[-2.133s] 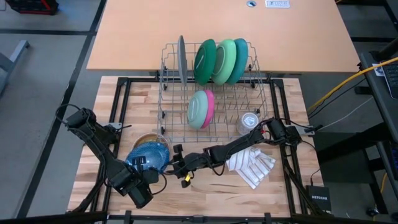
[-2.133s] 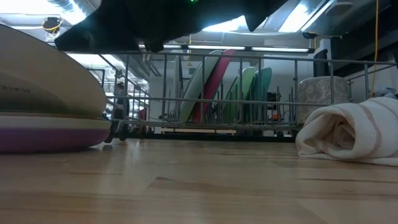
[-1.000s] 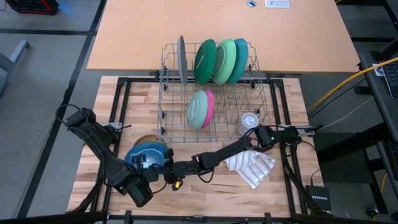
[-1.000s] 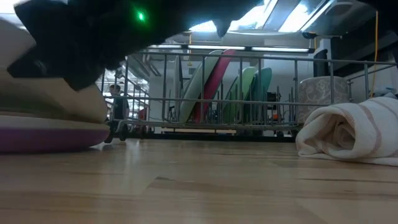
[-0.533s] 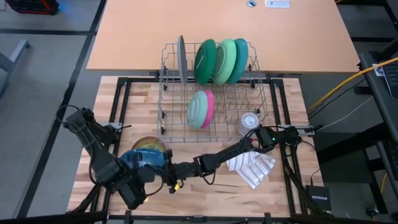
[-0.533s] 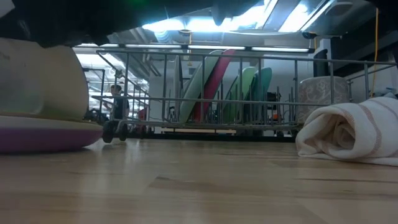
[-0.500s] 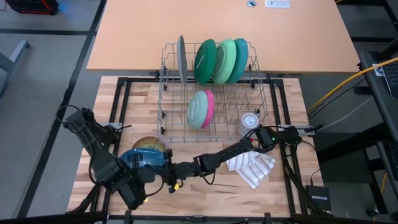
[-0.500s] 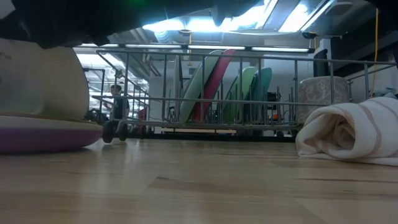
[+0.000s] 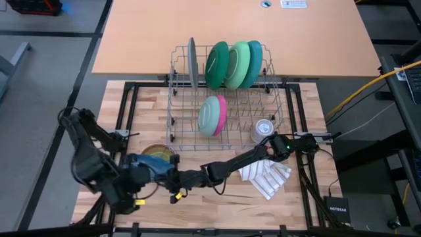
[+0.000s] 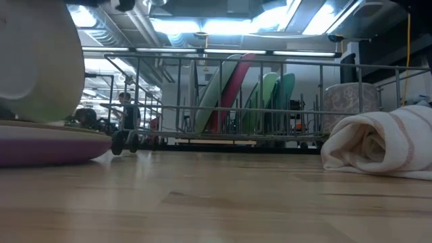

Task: Sort dishes
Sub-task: Put the dark blue plate in the dish rack

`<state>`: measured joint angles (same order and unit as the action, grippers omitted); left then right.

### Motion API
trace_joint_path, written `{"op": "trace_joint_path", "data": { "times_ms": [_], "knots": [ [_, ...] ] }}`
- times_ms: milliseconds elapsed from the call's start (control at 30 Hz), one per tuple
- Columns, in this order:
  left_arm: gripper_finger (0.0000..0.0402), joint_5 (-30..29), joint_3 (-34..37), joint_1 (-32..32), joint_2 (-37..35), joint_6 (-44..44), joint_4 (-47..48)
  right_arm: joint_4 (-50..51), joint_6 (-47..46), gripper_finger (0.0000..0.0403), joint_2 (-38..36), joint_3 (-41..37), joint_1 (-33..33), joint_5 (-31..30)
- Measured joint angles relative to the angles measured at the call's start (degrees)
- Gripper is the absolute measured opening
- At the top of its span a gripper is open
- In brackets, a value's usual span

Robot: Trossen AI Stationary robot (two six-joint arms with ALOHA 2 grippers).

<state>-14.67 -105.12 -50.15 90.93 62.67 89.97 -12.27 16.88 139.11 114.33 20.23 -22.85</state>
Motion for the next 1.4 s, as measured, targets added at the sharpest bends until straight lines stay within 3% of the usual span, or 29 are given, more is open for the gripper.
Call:
{"op": "trace_joint_path", "data": {
  "times_ms": [333,567,700,1033,1400],
  "knots": [
    [0.0000,-14.81,0.00,-10.28,-6.49,7.93,0.04,17.38,-8.94,0.0025,-0.10,11.39,0.00,-0.60],
    [0.0000,-22.65,0.00,-17.64,-7.31,11.04,0.02,30.52,-20.83,0.0025,-0.11,19.94,0.00,-0.53],
    [0.0000,-27.66,2.02,-20.09,-7.23,13.33,0.03,32.89,-23.25,0.0025,-2.09,20.12,0.00,-0.40],
    [0.0000,-28.58,12.70,-20.83,-7.14,19.91,-0.06,40.68,-34.81,0.0025,-11.06,19.99,-1.66,7.94],
    [0.0000,-28.65,25.15,-20.70,-7.14,31.28,-4.61,41.01,-46.00,0.0025,-20.47,20.01,-8.70,6.63]
  ]
}}
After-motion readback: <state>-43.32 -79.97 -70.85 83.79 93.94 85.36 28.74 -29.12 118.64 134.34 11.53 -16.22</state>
